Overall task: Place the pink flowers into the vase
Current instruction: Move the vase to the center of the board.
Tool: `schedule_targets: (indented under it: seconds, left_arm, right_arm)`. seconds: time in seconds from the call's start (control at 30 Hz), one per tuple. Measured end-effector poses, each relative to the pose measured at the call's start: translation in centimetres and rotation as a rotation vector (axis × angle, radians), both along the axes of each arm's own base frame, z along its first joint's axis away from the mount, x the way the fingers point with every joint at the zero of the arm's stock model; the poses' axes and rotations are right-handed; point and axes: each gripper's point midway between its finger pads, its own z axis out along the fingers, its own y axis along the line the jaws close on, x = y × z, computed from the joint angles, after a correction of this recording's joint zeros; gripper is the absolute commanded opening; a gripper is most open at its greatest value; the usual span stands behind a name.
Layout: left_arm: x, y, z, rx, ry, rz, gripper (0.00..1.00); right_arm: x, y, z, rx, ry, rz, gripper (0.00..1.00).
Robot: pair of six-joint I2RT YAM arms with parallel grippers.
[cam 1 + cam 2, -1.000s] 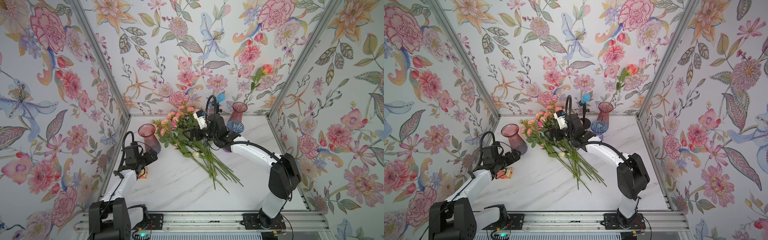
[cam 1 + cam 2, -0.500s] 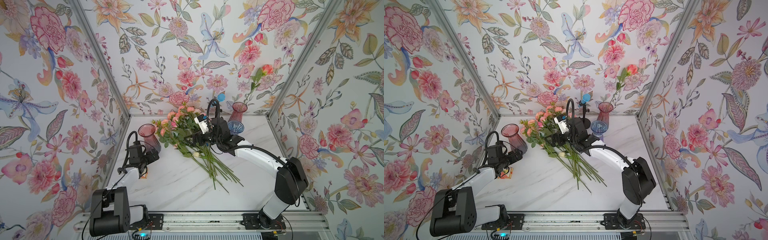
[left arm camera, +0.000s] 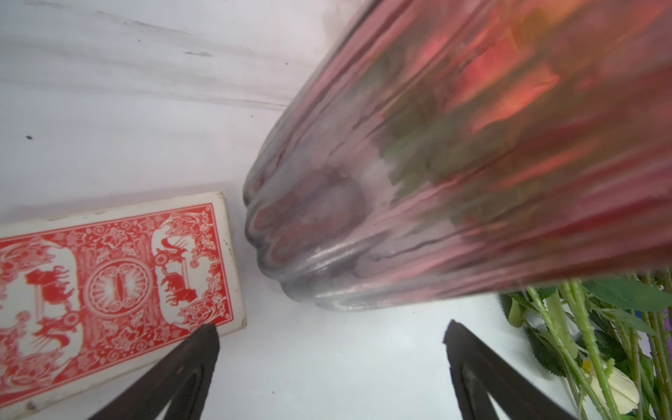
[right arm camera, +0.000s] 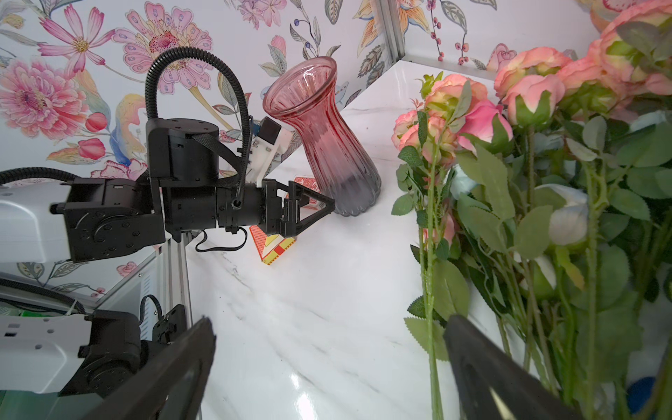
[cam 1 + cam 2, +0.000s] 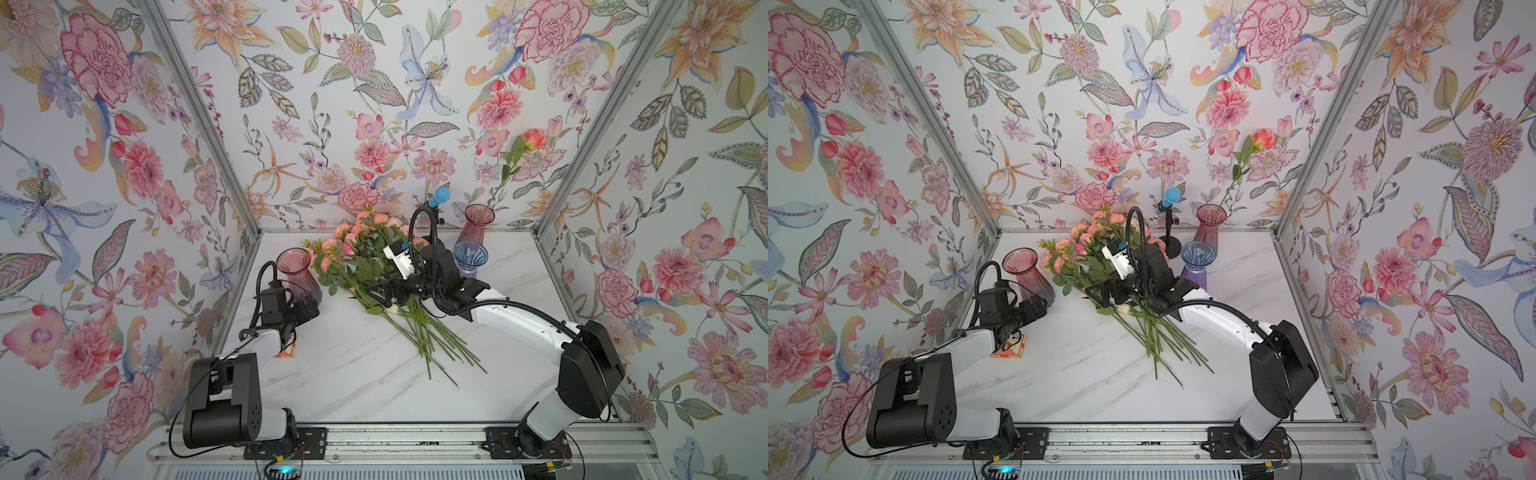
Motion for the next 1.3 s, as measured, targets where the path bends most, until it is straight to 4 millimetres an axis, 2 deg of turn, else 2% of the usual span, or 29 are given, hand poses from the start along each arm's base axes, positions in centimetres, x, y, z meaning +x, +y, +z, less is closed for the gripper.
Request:
schedule_targets:
  seconds: [0.3, 0.8, 1.3]
  left_arm:
    - [1.8, 0.0, 0.9, -0.011, -0.042, 0.009, 1.0]
    - [3.6, -0.1, 0.2, -0.04, -0.044, 0.029, 1.0]
    - [6.8, 0.5, 0.0, -0.036, -0.057, 0.051, 1.0]
  right_arm:
    - [0.0, 0.0, 0.0, 0.0, 0.0, 0.0, 0.99]
    - [0.0, 0.0, 0.2, 0.002, -0.002, 0.0, 0.99]
    - [-0.2, -0.1, -0.3, -0.005, 0.006, 0.001, 0.99]
